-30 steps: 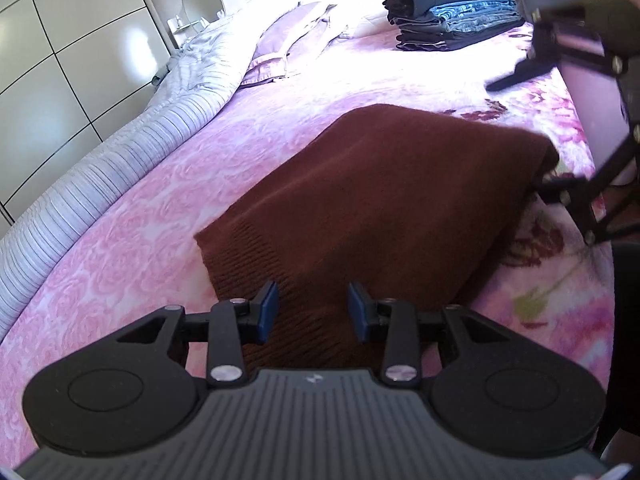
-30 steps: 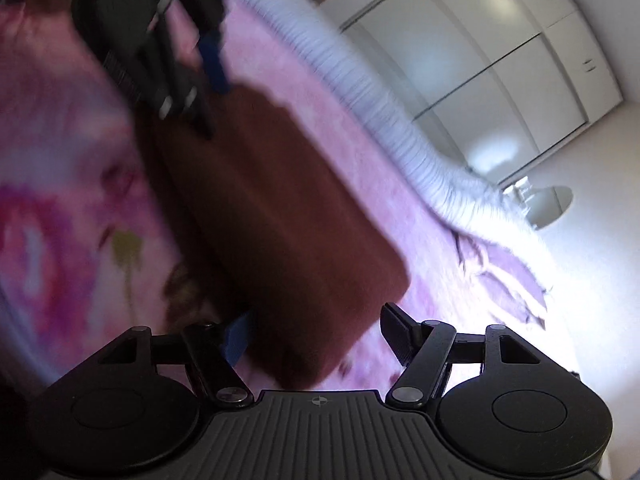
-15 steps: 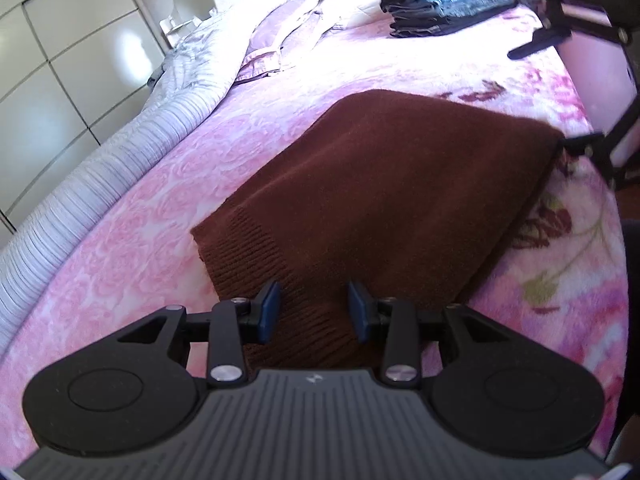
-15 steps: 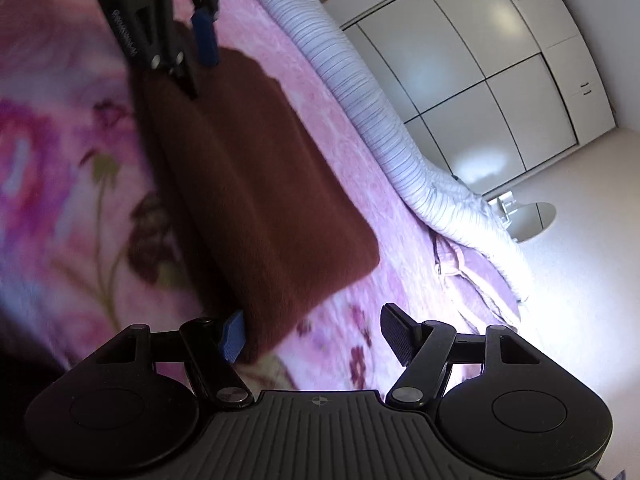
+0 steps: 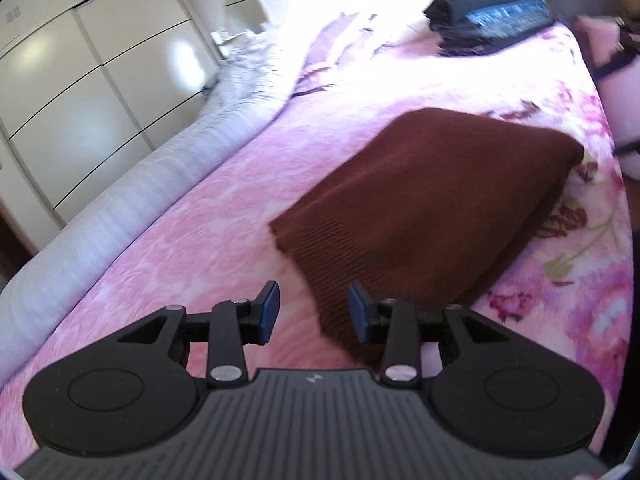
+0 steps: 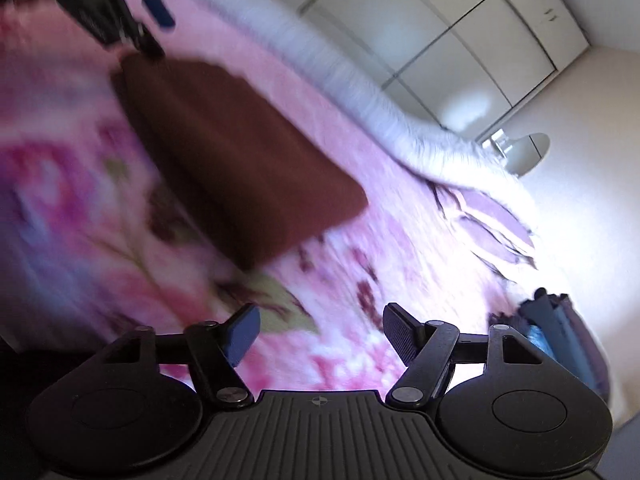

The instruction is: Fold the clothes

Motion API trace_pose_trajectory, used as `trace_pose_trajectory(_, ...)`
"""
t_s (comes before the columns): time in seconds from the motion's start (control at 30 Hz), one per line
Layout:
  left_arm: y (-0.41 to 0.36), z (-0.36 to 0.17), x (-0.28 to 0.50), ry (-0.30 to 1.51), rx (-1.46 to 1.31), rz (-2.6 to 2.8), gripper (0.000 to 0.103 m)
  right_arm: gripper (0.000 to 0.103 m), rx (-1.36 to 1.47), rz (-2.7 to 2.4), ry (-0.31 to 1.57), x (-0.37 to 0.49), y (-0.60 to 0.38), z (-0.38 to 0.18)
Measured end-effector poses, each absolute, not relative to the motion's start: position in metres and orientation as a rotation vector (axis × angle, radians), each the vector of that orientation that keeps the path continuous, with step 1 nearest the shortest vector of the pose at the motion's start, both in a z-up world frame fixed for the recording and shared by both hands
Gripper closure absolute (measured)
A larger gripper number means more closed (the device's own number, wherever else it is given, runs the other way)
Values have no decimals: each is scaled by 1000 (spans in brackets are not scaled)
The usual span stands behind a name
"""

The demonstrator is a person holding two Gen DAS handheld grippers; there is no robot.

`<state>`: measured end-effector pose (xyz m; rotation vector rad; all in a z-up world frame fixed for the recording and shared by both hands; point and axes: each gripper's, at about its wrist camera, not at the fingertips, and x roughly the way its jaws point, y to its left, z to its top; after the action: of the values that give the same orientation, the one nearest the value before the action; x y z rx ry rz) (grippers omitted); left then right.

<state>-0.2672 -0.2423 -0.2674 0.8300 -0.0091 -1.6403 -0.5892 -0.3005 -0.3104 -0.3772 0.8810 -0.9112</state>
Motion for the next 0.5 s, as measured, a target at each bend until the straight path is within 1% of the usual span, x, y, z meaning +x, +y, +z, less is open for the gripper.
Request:
trace_pose_trajectory(0.17,-231,-268,-268,-14,828,-1685,69,32,-365,-810,853,-572,-287,-316)
trace_pose_trajectory(0.23,-232,-269,-271,-24,817,-1693,69,34,-340,-766,820,-545,-286,-319)
trace_pose_trajectory(0.27,-236,-270,-272,-10,814,-1696,69,37,-326,-754,796,-541,-282,-319)
trace_pose_trajectory(0.33,-249,-275,-273,33,821,-1686,69,63,-297,-760,761,-530,-287,-313)
trace_pose_trajectory(0.37,-256,-281,-273,42,851,-1664,70,66,-274,-776,743,-526,-295,-310)
trace_pose_trajectory(0.4,-263,-288,-273,52,879,-1642,75,66,-245,-791,741,-523,-304,-310)
trace_pose_trajectory(0.43,-270,-294,-272,62,911,-1620,82,66,-212,-801,753,-521,-313,-313)
trace_pose_trajectory(0.5,-275,-304,-267,74,958,-1594,88,66,-151,-812,773,-519,-330,-320)
